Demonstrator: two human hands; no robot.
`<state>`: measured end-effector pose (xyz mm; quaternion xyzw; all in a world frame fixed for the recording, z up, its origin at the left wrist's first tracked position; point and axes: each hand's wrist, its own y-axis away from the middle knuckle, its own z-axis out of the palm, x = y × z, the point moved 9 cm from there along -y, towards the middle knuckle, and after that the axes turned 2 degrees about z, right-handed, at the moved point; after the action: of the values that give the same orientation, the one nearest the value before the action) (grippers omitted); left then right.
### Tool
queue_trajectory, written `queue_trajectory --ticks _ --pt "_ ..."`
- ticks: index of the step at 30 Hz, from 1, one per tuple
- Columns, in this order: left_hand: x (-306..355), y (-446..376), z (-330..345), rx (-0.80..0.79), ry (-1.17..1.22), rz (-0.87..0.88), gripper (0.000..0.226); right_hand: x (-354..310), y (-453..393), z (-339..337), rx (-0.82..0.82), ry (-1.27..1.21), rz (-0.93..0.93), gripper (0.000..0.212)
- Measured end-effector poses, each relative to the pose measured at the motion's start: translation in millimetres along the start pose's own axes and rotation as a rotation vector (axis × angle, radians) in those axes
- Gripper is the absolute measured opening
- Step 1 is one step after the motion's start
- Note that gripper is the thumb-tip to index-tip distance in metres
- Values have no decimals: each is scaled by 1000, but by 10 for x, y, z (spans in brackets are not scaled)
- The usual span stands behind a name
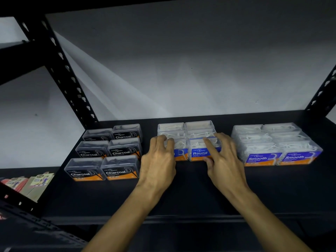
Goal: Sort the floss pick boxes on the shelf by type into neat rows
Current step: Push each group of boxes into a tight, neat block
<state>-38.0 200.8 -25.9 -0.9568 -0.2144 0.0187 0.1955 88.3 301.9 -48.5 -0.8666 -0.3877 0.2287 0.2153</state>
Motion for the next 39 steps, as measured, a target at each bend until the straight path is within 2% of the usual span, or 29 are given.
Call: queue_trajectory --ticks 22,25,28,30,32,35,39 --pt "-26 -14 20 -3 -12 -24 66 -13 -35 69 -54 -8 -2 67" --pt "-20 -6 -12 -15 3 -31 74 -24 -32 48 -72 -25 -4 72" --pt "-52 -48 -100 -28 134 -64 95 -11 -61 -27 -79 -58 16 80" --pt "-145 -129 -81 -97 289 -153 111 31 -118 -96 -68 -151 58 87" --pt "-224 -224 33 -260 448 -267 121 108 -193 -95 -114 -338 152 93" --pt "-295 -312 199 -451 550 -362 122 236 -234 93 -309 -624 373 103" --pt "-387 -313 327 -525 660 -464 118 291 -197 263 -434 -826 498 108"
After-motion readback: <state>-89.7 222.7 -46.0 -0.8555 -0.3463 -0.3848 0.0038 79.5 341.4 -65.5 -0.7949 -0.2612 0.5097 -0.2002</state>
